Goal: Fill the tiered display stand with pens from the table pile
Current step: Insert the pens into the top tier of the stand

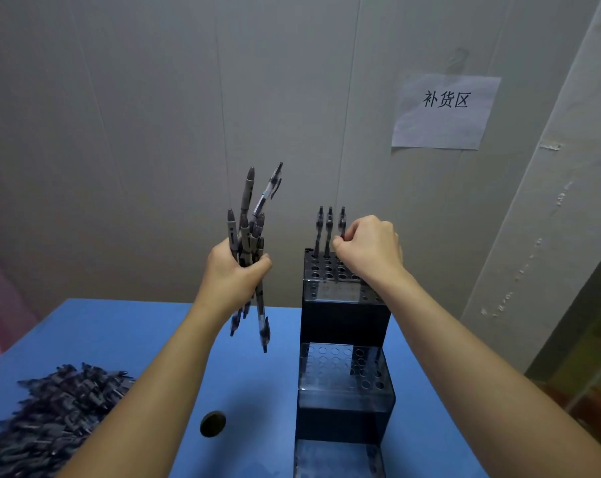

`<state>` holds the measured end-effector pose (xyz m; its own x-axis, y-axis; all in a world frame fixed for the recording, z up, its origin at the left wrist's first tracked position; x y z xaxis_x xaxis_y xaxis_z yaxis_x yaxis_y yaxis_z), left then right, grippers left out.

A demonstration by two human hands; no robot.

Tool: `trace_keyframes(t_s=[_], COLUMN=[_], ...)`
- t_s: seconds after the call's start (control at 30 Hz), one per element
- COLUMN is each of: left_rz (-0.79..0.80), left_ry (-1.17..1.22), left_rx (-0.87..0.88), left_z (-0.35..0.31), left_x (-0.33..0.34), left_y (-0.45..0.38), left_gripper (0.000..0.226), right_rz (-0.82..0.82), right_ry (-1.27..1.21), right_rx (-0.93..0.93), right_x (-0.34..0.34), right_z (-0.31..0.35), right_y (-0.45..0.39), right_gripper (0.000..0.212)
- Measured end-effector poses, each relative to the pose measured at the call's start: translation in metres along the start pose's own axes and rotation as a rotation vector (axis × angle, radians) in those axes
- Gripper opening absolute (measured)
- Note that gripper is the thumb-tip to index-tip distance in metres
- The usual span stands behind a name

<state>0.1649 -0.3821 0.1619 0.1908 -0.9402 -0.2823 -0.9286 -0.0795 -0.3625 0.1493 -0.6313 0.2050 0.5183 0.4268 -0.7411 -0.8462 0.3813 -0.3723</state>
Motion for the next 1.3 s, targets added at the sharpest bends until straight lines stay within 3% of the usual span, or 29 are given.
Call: trace_keyframes(t_s=[0.17, 0.27, 0.33, 0.43, 0.5, 0.67, 0.8, 1.0, 1.13, 1.3], left_rz=[0.005, 0.008, 0.033, 0.111, 0.161, 0.229, 0.219, 0.197, 0.180, 0.149], left_ry=[0.015, 0.027, 0.034, 0.033, 0.031, 0.009, 0.027, 0.043, 0.041, 0.030], left_rx=[0.010, 0.018, 0.036, 0.065, 0.069, 0.069, 0.057, 0.043, 0.042, 0.021], left_z=[-0.006, -0.009, -0.013, -0.018, -0.019, -0.019, -0.015, -0.008, -0.007, -0.004], left_x=[0.003, 0.003, 0.004, 0.009, 0.013, 0.015, 0.011, 0.017, 0.021, 0.024], left_y=[-0.003, -0.005, -0.004, 0.000, 0.002, 0.008, 0.007, 0.004, 0.001, 0.001], left_gripper=[0.021, 0.020, 0.018, 0.015, 0.013, 0.014, 0.015, 0.017, 0.018, 0.018], right_rz=[0.064, -0.023, -0.012, 0.269, 0.335, 0.262, 0.115, -0.168, -0.421, -0.382], right_ry=[0.124, 0.144, -0.122, -0.627, -0.809, -1.029, -1.121, -0.940, -0.498, -0.265], right_rx=[0.008, -0.072, -0.142, -0.110, -0.097, -0.080, -0.048, -0.025, -0.099, -0.152], right_x=[-0.005, -0.027, -0.035, -0.014, -0.006, -0.010, -0.030, -0.069, -0.093, -0.075], right_z=[0.001, 0.017, 0.036, 0.064, 0.075, 0.083, 0.070, 0.028, 0.001, -0.008], right_y=[0.003, 0.005, 0.007, 0.015, 0.014, 0.004, -0.007, -0.028, -0.025, -0.017], right_gripper=[0.030, 0.025, 0.021, 0.021, 0.027, 0.019, 0.017, 0.026, 0.026, 0.027])
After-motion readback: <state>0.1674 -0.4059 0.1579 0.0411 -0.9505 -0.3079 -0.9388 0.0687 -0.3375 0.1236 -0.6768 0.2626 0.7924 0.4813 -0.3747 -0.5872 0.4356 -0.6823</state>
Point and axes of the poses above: each hand's wrist, its own y-axis away from the middle knuckle, its own x-axis out of the palm, z = x × y, the point moved 9 cm from there along -y, towards the middle knuckle, and after that the axes turned 2 degrees about -z, right-handed, at the moved point
